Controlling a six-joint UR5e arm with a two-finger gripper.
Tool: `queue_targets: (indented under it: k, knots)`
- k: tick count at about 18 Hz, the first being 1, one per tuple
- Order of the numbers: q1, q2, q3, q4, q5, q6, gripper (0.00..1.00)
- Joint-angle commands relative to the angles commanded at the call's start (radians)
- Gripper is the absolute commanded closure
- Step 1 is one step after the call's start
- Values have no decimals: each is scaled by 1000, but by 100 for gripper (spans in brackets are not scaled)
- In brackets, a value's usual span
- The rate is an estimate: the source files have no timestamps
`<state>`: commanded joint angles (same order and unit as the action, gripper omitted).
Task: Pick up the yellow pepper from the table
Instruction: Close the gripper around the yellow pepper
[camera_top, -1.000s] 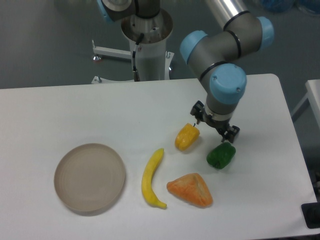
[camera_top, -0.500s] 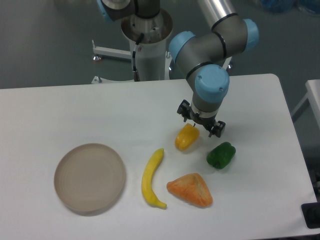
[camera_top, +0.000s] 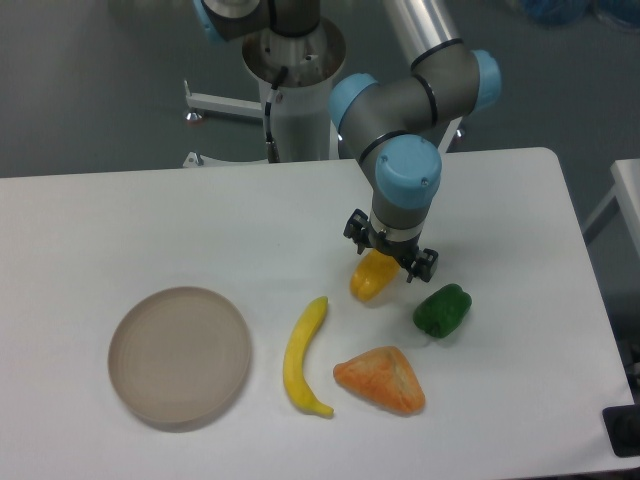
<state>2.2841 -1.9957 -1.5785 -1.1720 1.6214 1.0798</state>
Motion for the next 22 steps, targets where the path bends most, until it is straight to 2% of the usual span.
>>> queue_targets:
  k: [15,16,17,18,19,22]
  knots:
    - [-8,-3,-41,3,3,3,2]
    - [-8,-2,-40,3,3,3,15]
    - [-6,-2,-37,3,3,6,39]
    - [-6,-2,-35,3,3,8,47]
    - [-6,-2,-34,3,3,8,55]
    - [-5,2,-23,2,3,15,61]
